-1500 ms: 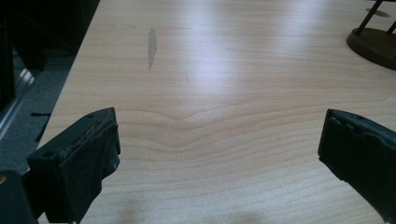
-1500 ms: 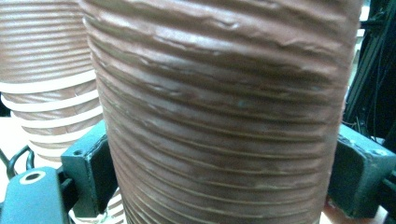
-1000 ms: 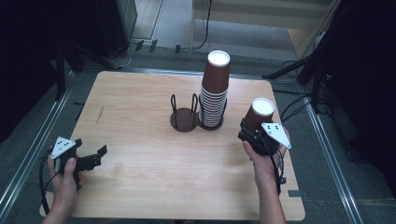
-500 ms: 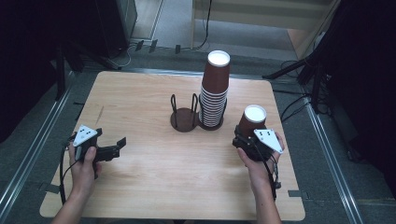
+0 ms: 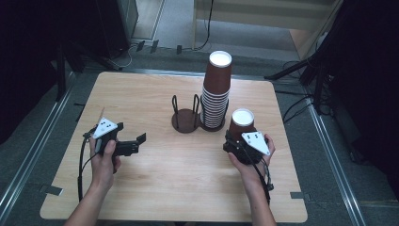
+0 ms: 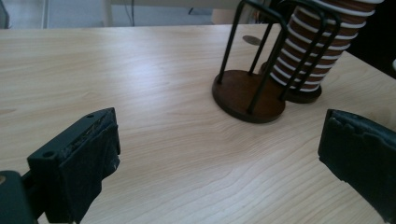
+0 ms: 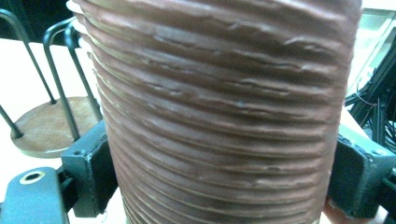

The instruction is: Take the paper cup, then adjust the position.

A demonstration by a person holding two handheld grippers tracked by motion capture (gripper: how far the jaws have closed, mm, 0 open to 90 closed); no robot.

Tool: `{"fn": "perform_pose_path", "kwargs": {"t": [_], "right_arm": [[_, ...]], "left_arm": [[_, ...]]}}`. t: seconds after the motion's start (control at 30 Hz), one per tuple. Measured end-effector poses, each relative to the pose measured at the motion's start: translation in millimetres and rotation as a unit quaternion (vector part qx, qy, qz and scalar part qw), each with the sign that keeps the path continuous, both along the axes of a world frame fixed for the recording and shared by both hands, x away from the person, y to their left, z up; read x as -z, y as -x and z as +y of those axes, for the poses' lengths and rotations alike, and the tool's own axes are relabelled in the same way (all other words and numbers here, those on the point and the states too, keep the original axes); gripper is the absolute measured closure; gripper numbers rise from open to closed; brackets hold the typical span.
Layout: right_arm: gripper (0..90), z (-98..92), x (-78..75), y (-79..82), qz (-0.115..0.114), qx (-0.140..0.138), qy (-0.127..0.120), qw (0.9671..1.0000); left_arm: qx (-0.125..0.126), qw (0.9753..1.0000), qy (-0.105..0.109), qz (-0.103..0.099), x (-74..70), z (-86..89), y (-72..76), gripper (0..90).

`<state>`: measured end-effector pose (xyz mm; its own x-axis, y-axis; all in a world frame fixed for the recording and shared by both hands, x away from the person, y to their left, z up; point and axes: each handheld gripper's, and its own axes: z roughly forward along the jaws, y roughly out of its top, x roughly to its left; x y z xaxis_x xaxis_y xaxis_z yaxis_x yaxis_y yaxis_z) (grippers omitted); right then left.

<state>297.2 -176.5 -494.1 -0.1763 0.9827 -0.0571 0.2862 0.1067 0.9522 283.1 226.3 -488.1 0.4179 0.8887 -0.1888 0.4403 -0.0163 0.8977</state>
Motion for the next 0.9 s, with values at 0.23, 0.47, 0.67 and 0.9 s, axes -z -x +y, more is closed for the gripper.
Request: {"fn": "perform_pose_path", "kwargs": {"t": [0.23,0.47,0.67,0.9], "right_arm": [[11.5,11.0,0.4,6.0,-0.003,-0.013,0.008,0.9999],[11.3,20.4,3.7,7.9,-0.002,-0.019,0.021,0.9996],[11.3,32.2,9.9,11.1,0.001,-0.032,0.039,0.9987],[11.3,40.9,14.4,16.9,0.0,-0.043,0.054,0.9976]], "left_arm": [[0.039,0.9992,-0.011,0.001,-0.5,-21.5,1.2,0.0],[0.065,0.9976,-0.024,0.004,1.0,-33.1,3.9,0.0],[0.073,0.997,-0.027,0.007,2.8,-40.2,4.1,0.0],[0.09,0.9959,-0.012,0.007,-0.4,-47.3,4.9,0.0]]}}
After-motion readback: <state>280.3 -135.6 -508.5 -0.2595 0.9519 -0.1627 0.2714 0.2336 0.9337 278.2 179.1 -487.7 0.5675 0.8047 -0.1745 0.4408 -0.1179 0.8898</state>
